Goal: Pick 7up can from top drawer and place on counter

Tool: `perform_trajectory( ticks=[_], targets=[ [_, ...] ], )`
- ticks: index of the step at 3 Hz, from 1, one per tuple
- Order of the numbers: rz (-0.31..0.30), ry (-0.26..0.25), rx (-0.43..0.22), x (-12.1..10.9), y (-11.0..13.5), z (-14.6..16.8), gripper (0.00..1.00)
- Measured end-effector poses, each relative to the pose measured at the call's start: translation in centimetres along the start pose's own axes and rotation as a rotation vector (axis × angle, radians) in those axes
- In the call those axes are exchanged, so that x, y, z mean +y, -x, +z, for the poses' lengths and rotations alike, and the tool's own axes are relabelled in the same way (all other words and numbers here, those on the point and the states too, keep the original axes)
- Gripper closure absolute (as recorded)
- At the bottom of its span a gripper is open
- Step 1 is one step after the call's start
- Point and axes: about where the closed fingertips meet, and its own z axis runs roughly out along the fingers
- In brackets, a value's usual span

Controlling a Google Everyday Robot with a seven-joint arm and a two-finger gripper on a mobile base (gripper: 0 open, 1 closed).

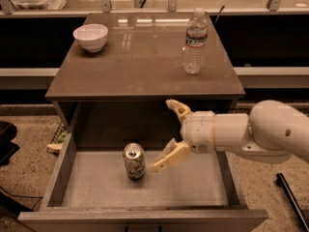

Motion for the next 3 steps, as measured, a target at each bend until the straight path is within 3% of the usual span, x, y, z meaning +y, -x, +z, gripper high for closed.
perform_trajectory(
  ticks=[1,3],
  targets=[
    [0.015,0.02,-0.009,-1.0,-3.6,2.8,0.0],
    [0.041,0.052,-0.076,-0.5,-8.5,6.3,0.0]
  ],
)
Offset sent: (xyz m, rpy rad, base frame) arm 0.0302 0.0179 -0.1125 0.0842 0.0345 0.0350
